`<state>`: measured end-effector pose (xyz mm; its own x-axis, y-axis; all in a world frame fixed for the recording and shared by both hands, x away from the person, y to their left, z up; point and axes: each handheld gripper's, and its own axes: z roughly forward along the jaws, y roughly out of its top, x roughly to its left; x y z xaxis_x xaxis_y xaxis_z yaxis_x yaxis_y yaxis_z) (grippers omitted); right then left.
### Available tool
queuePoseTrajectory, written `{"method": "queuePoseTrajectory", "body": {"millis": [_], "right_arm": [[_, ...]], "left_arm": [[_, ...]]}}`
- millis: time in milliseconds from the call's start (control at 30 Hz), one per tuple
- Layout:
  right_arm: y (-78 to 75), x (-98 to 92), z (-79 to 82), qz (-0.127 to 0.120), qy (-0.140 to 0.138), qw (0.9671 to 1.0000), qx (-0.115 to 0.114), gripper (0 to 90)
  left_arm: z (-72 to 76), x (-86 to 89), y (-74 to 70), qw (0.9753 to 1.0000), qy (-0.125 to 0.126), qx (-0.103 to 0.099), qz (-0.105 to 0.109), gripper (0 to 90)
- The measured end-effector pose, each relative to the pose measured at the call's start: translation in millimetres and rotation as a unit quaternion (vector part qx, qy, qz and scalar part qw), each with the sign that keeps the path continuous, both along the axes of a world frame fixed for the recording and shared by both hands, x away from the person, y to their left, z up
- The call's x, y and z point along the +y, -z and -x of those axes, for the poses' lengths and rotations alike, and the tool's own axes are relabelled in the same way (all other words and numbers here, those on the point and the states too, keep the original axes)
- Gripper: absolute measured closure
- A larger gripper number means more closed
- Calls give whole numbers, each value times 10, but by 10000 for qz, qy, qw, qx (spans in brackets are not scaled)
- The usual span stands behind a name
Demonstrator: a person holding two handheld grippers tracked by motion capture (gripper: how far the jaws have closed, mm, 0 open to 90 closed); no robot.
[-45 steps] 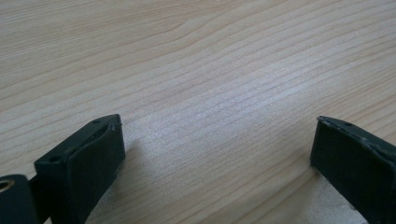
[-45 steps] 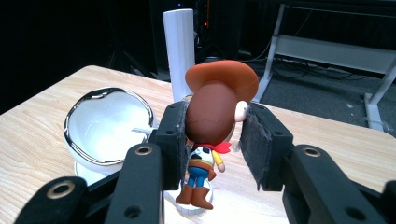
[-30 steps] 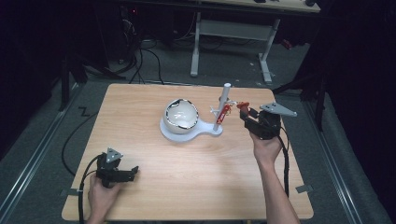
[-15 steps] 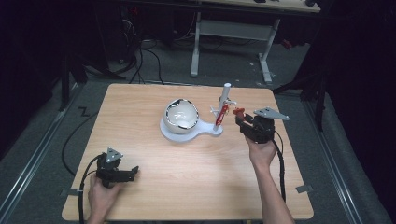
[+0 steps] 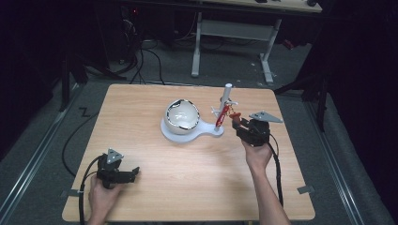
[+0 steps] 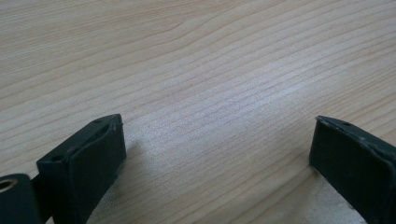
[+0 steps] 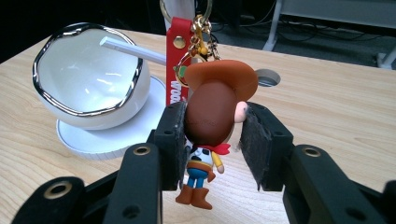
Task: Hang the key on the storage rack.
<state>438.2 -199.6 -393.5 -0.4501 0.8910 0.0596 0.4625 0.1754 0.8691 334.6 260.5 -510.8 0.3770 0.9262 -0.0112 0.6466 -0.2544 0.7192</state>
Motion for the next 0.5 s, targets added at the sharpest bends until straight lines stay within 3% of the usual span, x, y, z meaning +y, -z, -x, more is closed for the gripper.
{"method": "queuePoseTrajectory", "body": {"millis": [500], "right_arm": [[118,78,-46,125,-26,9997,193,604]], "left_arm": [[5,-8,-1,10000,-34,4,-9,43]]}}
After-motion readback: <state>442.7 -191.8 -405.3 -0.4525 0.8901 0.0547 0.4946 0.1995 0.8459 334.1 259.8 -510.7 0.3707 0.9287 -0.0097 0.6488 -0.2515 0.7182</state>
